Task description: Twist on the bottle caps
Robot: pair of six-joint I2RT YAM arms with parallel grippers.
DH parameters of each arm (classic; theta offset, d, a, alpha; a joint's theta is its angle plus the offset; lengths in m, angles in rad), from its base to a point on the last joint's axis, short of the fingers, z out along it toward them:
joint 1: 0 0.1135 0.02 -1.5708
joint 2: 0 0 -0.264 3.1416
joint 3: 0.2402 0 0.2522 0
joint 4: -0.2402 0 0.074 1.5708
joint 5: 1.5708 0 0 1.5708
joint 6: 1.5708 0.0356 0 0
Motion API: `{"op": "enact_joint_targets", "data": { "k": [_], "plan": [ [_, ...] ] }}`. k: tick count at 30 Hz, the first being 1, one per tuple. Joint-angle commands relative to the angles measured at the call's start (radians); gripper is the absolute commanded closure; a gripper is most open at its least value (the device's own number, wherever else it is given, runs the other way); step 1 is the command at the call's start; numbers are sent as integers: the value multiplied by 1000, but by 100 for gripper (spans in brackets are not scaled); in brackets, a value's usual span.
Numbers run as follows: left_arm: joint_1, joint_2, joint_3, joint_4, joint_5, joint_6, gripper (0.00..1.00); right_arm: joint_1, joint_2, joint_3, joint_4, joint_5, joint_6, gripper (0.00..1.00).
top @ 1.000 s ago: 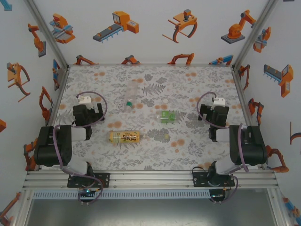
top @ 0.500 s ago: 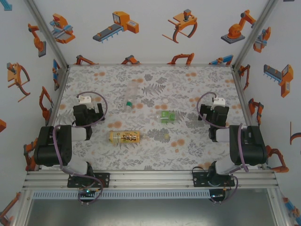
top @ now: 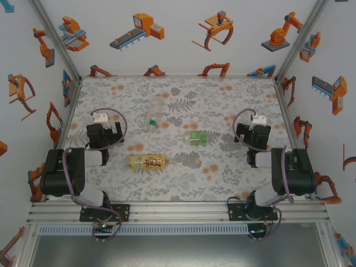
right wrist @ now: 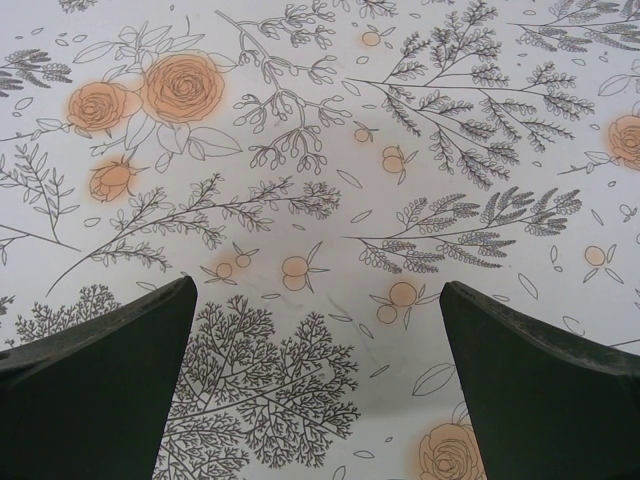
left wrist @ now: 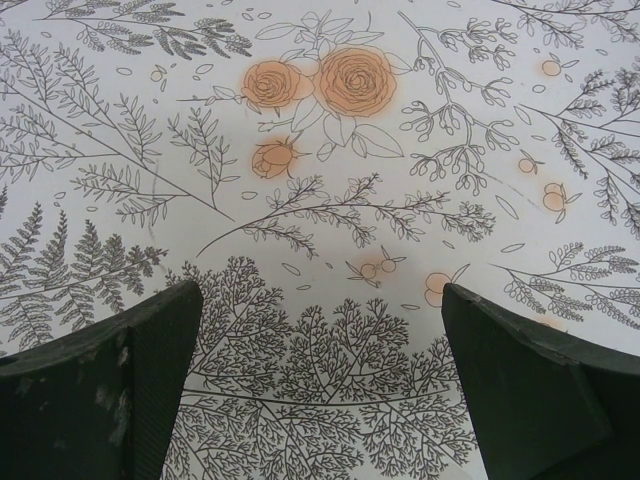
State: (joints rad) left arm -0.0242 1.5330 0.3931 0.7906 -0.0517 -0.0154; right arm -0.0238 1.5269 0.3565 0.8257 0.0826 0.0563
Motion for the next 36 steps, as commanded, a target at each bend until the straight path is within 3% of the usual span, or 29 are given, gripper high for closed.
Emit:
{"op": "enact_joint_targets", "data": {
  "k": [1, 11, 20, 26, 30, 36],
  "plan": [
    [-23, -43, 38, -39, -48, -1, 3, -7, -60, 28, -10, -36, -4, 1],
    [-41, -213, 61, -236, -86, -17, 3, -2, -260, 124, -369, -176, -65, 1],
    [-50, -391, 270, -786, -56, -55, 3, 72, -327, 275, -717, -262, -181, 1],
    [-51, -478, 397, -1109, -6, -20, 3, 197, -287, 397, -888, -317, -345, 4],
    [-51, -554, 411, -1176, 52, 9, 3, 283, -215, 509, -1030, -355, -486, 6],
    [-74, -615, 366, -1175, 26, 24, 3, 368, -82, 685, -1253, -485, -688, 10]
  ]
}}
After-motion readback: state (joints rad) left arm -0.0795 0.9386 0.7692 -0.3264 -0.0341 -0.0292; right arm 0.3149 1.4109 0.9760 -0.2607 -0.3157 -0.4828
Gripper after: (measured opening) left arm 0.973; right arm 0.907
